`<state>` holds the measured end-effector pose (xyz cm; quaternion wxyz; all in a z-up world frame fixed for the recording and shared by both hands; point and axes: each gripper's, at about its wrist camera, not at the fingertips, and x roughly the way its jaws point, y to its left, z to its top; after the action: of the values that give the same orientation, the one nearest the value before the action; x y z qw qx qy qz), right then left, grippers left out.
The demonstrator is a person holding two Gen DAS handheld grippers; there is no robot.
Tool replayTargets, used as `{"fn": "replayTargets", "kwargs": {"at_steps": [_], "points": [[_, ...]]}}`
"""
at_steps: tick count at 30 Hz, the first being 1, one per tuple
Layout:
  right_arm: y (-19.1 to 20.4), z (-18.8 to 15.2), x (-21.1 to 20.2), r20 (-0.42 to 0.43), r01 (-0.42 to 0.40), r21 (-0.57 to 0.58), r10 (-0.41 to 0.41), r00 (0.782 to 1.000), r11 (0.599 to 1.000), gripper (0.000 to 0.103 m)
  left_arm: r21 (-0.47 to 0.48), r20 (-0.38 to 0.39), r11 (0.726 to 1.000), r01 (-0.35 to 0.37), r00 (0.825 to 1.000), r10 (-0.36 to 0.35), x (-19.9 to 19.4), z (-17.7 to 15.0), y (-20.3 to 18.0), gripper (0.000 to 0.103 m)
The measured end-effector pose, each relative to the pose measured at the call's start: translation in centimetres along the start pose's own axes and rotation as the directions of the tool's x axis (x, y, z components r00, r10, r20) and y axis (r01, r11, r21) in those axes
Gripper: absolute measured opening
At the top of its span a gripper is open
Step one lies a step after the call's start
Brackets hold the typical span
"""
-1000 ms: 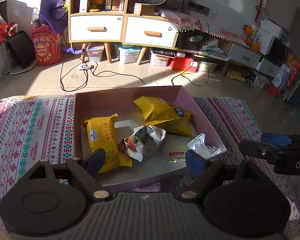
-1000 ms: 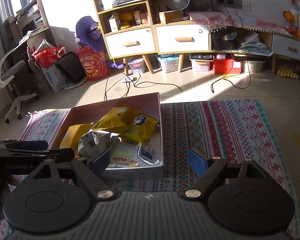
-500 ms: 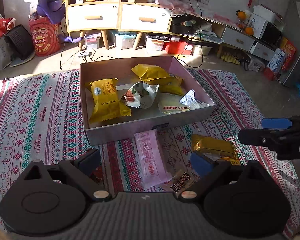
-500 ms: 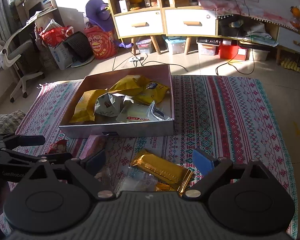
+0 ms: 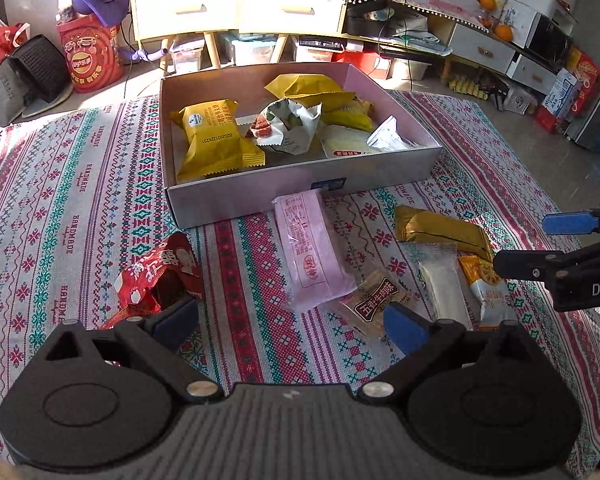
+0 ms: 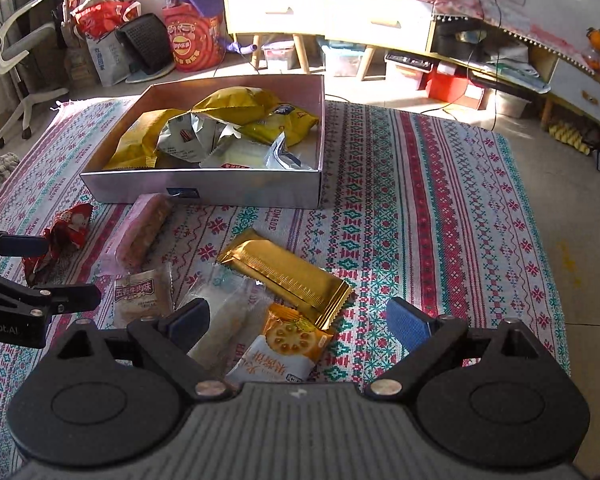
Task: Organize snacks
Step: 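Move the left tool to the pink cake while the right moves to the gold bar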
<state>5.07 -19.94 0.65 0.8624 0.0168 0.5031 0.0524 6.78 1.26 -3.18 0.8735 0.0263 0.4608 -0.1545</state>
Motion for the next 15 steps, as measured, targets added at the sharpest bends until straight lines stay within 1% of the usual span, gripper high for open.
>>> {"fn": "replayTargets", "kwargs": {"at_steps": [3,8,13,14,15], "points": [[-0.6,0.2,0.9,-0.015,0.034,0.003,-0.034,0.999,0.999,0.094,-0.034,-0.011,0.999,0.005,1.000,-0.006,0.6,0.3,0.3,0.101],[-1.6,0.7,2.5,-0.038,0.079,0.006,-0.078,0.996,0.997,0.094,-0.080,-0.013,0.996,0.041,0.999,-0.043,1.4,1.2,0.3,0.099],[-1.7,0.8,3.9,-0.073,0.076,-0.006,-0.076,0.994,0.997,0.094,-0.129,-0.029,0.990,0.059,0.998,-0.064,2.5,1.7,0.4,0.089],[-1.6,0.9,4.1,-0.082,0.071,-0.016,-0.072,0.994,0.997,0.094,-0.141,-0.033,0.988,0.062,0.997,-0.067,2.8,1.9,0.5,0.085],[-1.5,0.9,4.3,-0.089,0.068,-0.025,-0.070,0.994,0.997,0.094,-0.151,-0.036,0.986,0.065,0.997,-0.071,3.0,1.9,0.5,0.084]]}}
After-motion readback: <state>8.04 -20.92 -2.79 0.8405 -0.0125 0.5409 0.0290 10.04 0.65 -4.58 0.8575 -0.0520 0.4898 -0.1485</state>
